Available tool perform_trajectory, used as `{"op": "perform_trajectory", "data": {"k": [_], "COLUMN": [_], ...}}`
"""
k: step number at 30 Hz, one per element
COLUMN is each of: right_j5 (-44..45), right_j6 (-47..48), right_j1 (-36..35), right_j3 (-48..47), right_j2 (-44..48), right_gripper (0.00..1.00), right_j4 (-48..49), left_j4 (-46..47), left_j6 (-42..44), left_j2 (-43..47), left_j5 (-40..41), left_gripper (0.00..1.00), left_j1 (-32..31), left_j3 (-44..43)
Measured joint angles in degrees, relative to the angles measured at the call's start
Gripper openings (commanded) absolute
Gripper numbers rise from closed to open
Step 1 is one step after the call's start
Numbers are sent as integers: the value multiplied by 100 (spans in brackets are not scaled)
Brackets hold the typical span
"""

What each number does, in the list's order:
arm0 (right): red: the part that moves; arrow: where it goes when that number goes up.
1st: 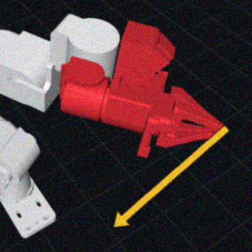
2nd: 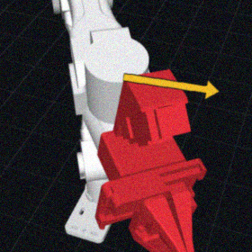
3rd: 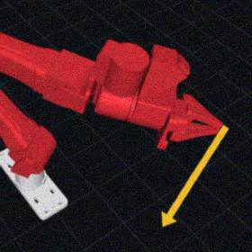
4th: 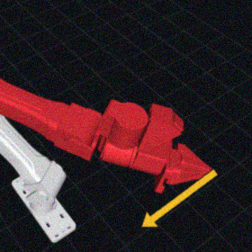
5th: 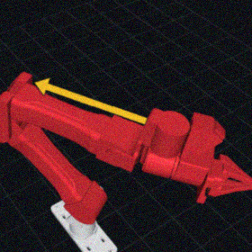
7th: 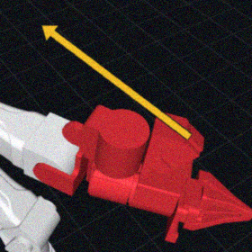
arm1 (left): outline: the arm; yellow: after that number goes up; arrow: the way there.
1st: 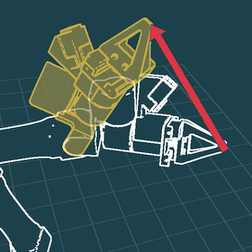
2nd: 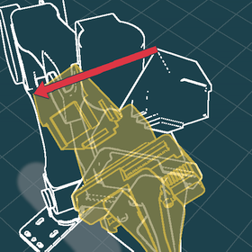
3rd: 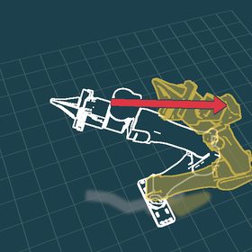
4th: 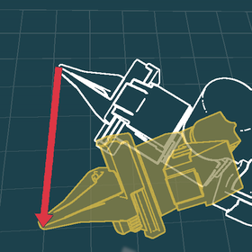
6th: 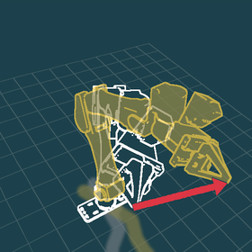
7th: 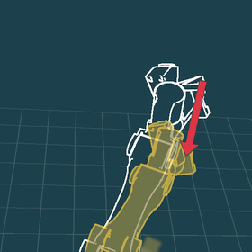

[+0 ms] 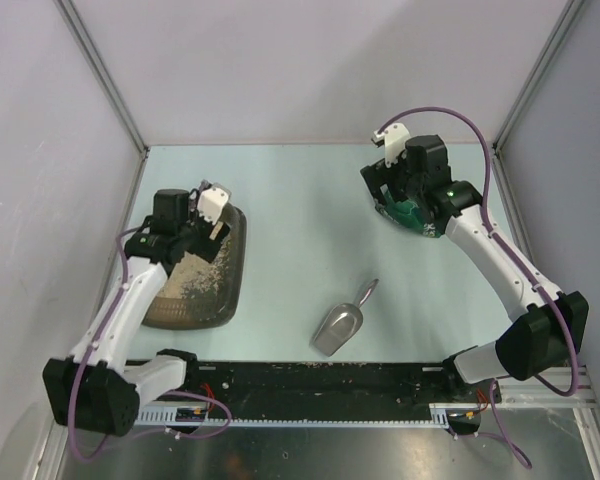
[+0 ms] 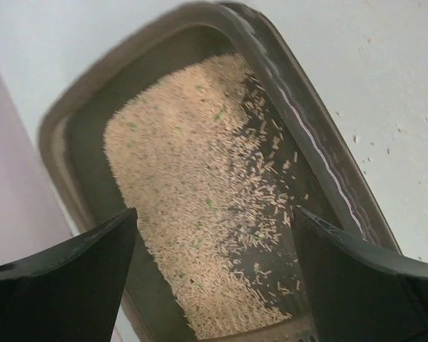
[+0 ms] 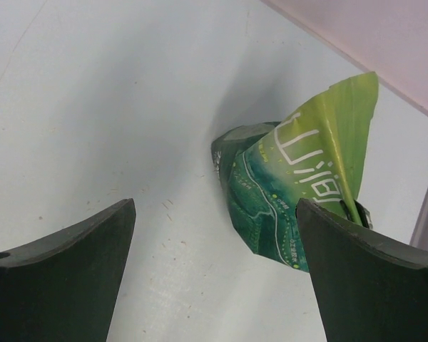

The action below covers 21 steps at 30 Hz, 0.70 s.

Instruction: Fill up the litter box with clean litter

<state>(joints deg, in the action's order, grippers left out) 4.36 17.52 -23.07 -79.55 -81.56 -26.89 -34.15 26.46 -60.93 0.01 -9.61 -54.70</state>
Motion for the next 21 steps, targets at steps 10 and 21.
{"op": "perform_trajectory", "data": {"k": [10, 21], "right_j5": [-326, -898], "right_j6": [-33, -295], "right_j1": [87, 1095], "right_j3": [7, 101], "right_j2": [13, 286], "right_gripper": [100, 99], "right_j4": [-179, -299], "left_j4": [-334, -374], "left_j6": [-503, -1102], "left_j2": [-1980, -3508], "left_j5": [-1178, -1735], "left_gripper": [82, 62], "left_j1": [74, 11], "left_j3": [-772, -1692]}}
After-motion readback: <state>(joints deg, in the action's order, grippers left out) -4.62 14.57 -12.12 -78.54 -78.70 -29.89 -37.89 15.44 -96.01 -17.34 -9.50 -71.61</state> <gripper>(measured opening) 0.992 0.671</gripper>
